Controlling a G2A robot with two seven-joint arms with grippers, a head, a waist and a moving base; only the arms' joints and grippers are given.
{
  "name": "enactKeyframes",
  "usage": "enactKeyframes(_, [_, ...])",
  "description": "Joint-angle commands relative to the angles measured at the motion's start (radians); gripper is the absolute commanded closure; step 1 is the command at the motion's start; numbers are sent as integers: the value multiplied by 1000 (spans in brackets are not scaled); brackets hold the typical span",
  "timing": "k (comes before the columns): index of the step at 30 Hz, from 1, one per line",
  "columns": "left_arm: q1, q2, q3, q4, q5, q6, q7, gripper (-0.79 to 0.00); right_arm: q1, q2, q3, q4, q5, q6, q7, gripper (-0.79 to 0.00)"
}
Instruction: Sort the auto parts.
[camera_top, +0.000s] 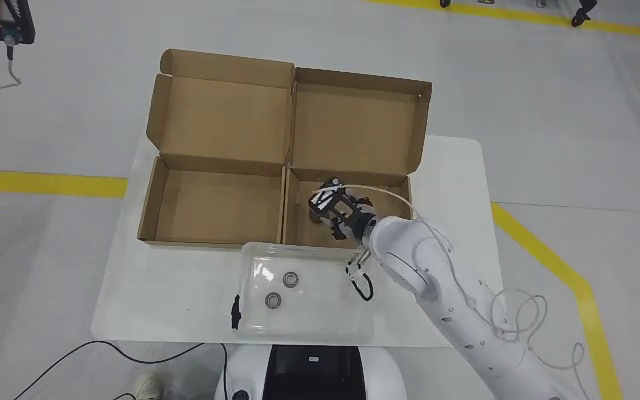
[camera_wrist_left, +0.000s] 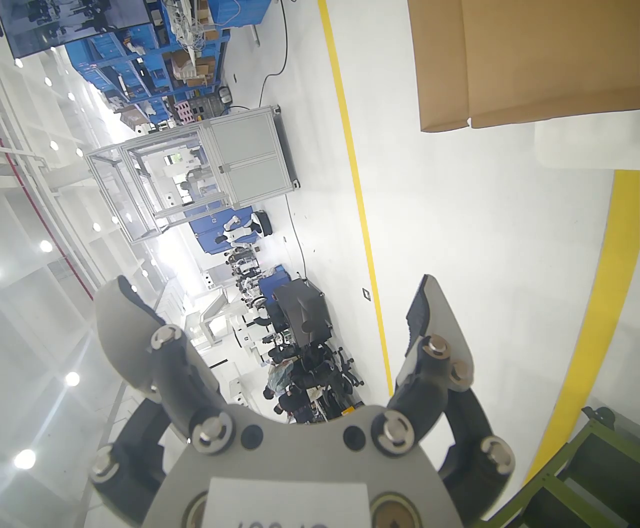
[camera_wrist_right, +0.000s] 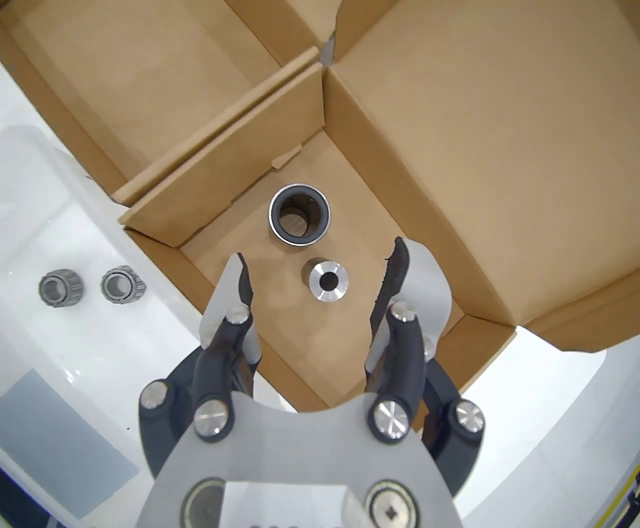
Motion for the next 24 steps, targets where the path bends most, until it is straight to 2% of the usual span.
enactKeyframes(1, [0, 0, 0, 0, 0, 0, 0, -785, -20, 6, 13, -29, 4, -41, -23, -511])
enactKeyframes(12, [0, 0, 0, 0, 0, 0, 0, -785, -65, 31, 35, -119, 66, -331, -75, -511])
enactKeyframes(19, [0, 0, 0, 0, 0, 0, 0, -785, -149, 46, 4, -89, 51, -480, -257, -496])
enactKeyframes(24, [0, 0, 0, 0, 0, 0, 0, -785, -188, 50, -39, -55, -55, -490, -353, -428])
